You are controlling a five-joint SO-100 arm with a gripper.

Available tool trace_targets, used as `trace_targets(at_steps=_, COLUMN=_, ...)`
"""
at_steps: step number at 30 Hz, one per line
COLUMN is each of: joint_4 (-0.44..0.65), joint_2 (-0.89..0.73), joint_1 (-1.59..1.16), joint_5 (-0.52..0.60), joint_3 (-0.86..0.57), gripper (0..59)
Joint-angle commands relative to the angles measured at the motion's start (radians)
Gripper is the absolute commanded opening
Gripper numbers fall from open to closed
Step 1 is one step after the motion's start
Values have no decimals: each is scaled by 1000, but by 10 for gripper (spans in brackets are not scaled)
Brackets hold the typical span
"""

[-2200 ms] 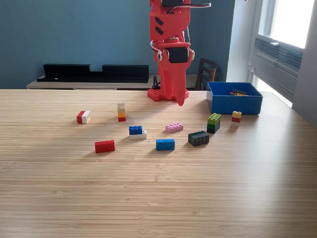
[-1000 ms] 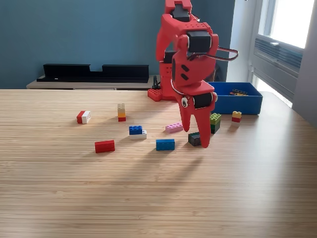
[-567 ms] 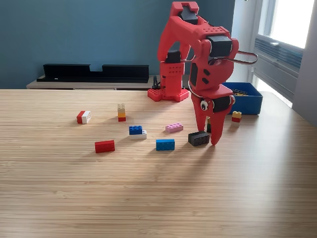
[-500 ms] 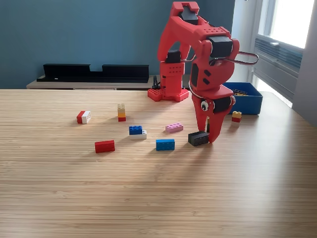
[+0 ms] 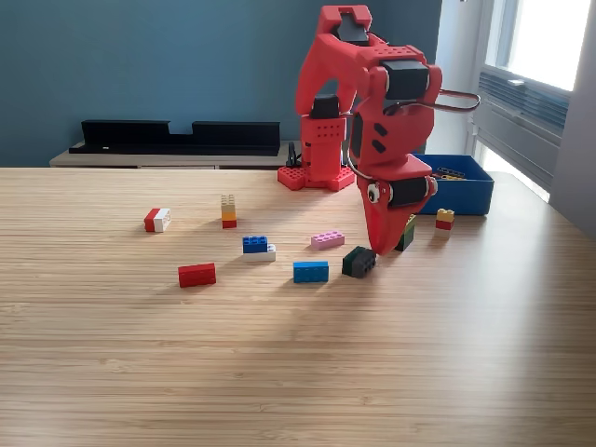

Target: Grasp a lego block and put it in the bin.

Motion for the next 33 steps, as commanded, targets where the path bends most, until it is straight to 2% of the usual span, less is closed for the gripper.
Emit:
trace_targets(at_steps=1, joint_4=9, joint_2=38, joint_1=6, joint_5=8, joint_3=-77, gripper=0)
trace_targets(at_steps=6, joint_4=60, joint_2=69, joint_1=15, joint_5=14, joint_3=-143, gripper=0)
trace_targets(at_steps=20, joint_4=12, joint_2=104, joint_1=12, joint_5=-40, joint_3=118, gripper=2)
trace_targets(at_steps=21, joint_4=12, joint_2=104, joint_1=14, joint_5=-46, joint_3=121, gripper=52)
trace_targets(at_steps=23, joint_4=14, joint_2=104, joint_1=17, joint_5=-60, joint_3=123, gripper=246)
trace_targets(at_steps=24, joint_4=14, joint_2=106, joint_1=17, joint_5=-67, joint_3=123, gripper=319)
trace_targets(at_steps=26, joint_4=17, joint_2=106, joint_1=18, joint_5=-81, joint_3=123, gripper=425)
trace_targets(at_steps=28, joint_4=37, joint_2=106, joint_1=18, joint_5=-95, joint_3=110, gripper=470)
trace_targets(at_steps=33, joint_4=146, joint_2=106, joint_1=8, joint_5=-124, joint_3=25, gripper=500)
